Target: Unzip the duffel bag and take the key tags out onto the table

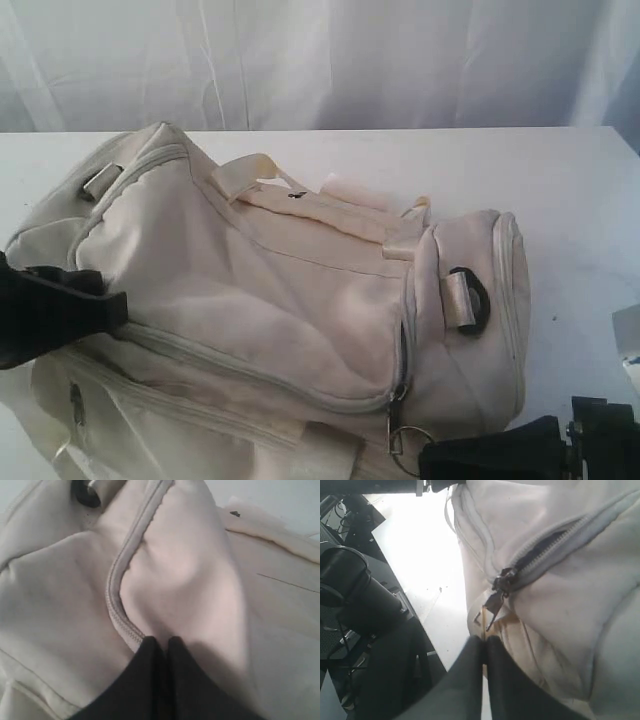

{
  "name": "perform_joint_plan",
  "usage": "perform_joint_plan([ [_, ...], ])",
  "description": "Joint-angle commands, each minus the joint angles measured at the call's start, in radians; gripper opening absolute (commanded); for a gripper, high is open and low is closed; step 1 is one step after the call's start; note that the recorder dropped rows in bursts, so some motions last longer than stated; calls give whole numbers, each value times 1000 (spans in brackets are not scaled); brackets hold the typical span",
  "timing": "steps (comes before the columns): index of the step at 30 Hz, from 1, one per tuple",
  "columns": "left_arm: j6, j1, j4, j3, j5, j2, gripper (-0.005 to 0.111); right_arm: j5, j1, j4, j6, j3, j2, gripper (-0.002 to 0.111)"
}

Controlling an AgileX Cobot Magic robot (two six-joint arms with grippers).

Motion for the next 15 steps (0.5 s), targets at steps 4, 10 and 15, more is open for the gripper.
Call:
perform_joint_plan([
  [4, -6, 3, -20, 5, 193, 2, 0, 79, -1, 60, -63, 2, -7, 0],
  [10, -8, 3, -20, 5, 326, 2, 0, -128, -1, 77, -83, -29, -7, 0],
  [15, -22, 3, -20, -8, 291, 2, 0, -227, -1, 46, -39, -37, -7, 0],
])
